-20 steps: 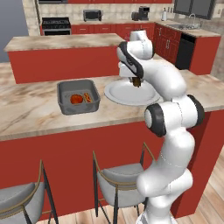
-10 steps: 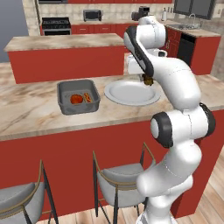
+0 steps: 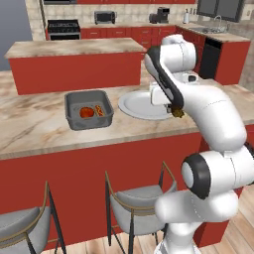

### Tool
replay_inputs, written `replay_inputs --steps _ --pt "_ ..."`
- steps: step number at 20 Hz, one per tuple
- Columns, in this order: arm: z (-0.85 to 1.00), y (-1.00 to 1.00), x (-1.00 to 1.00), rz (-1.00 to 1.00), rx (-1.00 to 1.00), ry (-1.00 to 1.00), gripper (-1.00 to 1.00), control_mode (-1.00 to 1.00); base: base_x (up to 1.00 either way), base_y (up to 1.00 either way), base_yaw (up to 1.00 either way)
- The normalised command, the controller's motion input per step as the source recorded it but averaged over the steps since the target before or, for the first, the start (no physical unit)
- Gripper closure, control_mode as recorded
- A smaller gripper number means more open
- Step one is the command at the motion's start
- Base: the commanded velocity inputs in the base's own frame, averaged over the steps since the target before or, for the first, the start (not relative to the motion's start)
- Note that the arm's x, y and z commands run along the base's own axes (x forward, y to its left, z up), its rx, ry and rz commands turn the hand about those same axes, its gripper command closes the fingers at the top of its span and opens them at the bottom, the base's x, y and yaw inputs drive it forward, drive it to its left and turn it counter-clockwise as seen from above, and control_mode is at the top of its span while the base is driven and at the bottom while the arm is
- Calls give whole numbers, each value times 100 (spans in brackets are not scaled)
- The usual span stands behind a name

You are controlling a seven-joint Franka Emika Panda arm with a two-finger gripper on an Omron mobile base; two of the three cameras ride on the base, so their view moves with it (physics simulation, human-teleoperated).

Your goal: Place one cooked food and one vegetable from the large plate to each tupperware container.

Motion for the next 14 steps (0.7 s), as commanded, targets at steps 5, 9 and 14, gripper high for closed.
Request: replay_inputs --steps 5,9,14 --pt "-44 -3 -48 5 0 -8 100 -100 0 0 0" --pt "0 -5 1 0 1 3 100 -100 0 0 0" --pt "0 0 0 0 0 0 100 -100 0 0 0"
